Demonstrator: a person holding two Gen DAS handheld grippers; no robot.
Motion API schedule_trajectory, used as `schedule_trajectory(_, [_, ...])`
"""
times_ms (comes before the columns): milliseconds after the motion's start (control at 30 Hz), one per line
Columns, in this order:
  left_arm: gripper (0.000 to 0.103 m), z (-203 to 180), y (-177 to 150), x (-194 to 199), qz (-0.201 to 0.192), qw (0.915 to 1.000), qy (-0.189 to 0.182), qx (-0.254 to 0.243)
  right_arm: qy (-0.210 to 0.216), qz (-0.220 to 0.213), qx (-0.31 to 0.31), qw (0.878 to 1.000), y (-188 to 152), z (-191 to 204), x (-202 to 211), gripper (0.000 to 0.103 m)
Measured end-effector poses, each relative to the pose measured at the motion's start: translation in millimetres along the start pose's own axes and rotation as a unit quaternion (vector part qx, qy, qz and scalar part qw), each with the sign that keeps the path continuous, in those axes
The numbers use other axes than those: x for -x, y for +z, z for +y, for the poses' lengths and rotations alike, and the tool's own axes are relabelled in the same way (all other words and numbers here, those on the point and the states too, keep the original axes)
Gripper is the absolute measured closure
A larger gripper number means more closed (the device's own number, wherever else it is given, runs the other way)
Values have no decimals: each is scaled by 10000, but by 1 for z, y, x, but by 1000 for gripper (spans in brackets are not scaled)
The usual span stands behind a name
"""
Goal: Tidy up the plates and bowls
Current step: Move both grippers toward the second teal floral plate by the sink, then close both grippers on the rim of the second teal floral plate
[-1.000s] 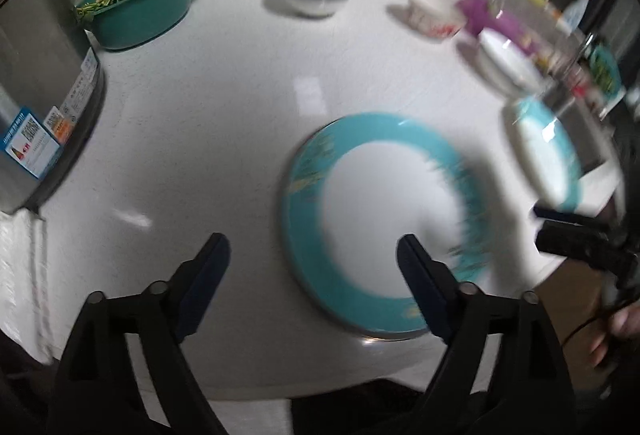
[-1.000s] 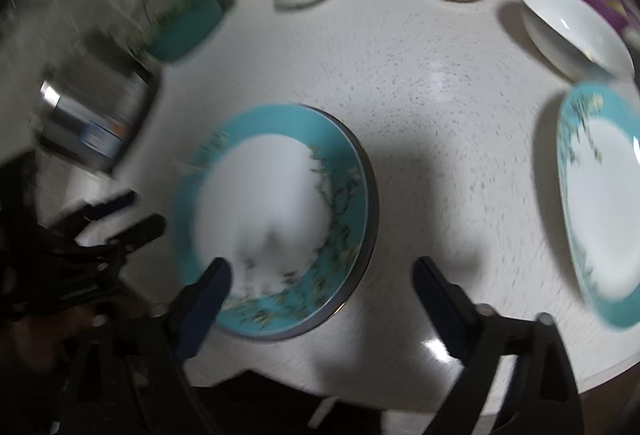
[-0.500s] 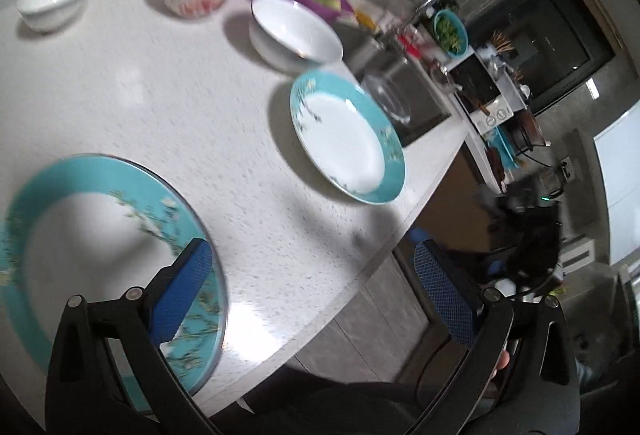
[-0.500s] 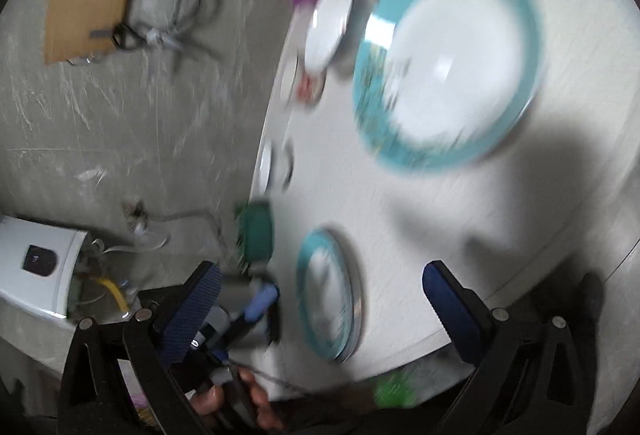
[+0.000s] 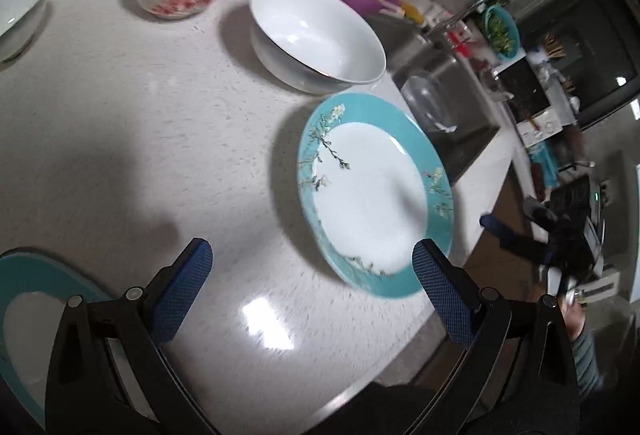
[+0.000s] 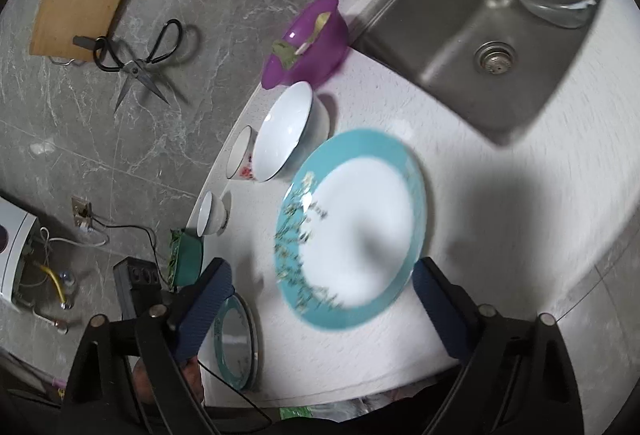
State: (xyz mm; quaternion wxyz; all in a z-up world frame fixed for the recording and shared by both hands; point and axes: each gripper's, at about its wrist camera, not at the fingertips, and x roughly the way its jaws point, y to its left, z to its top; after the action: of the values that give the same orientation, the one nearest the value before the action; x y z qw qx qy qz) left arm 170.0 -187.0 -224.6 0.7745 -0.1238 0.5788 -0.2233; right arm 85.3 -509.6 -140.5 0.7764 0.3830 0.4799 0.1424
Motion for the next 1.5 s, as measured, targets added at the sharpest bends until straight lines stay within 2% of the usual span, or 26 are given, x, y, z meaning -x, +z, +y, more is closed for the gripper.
schedule_trajectory(67, [2,-7,9,-19,30,9998,207,-47,65,294,44,9995,20,-19,-10,26])
schedule_trajectory(233, [3,-2,13,-46,179,9993,271,175,150,818,30,9965,52,-58,-25,35])
schedule_trajectory(367, [3,11,20,-67,358,9984,258,362,347,1231,122,9917,62,-67,-40,36])
schedule_trajectory(500, [4,14,32,-81,344,9987,90,360,505,1554,239,9863,64,-66,-57,36])
schedule_trajectory(567, [22,12,35,-86,345,9989,29,330,564,1666,265,9841,64,-67,-64,37])
schedule_trajectory(667, [40,6,40,-93,435,9988,-69,221,723,1731,235,9820,66,-69,-71,40])
schedule_trajectory(900, [41,2,47,-99,514,9983,-192,185,841,2022,372,9750,70,-63,-85,46])
schedule_trajectory(967, [63,2,45,-99,576,9978,-252,226,834,2076,419,9738,71,-60,-88,47])
schedule_trajectory(1033, [75,4,40,-99,615,9973,-269,309,837,2106,404,9731,71,-59,-90,49])
schedule_trajectory(1200, [75,5,38,-99,613,9969,-311,387,856,2292,168,9695,68,-63,-98,64])
schedule_trajectory(1400, [77,8,38,-96,642,9967,-294,389,851,2346,6,9684,68,-66,-97,64])
schedule_trajectory(1500, [88,12,36,-94,617,9971,-160,417,670,2378,151,9689,68,-60,-97,66])
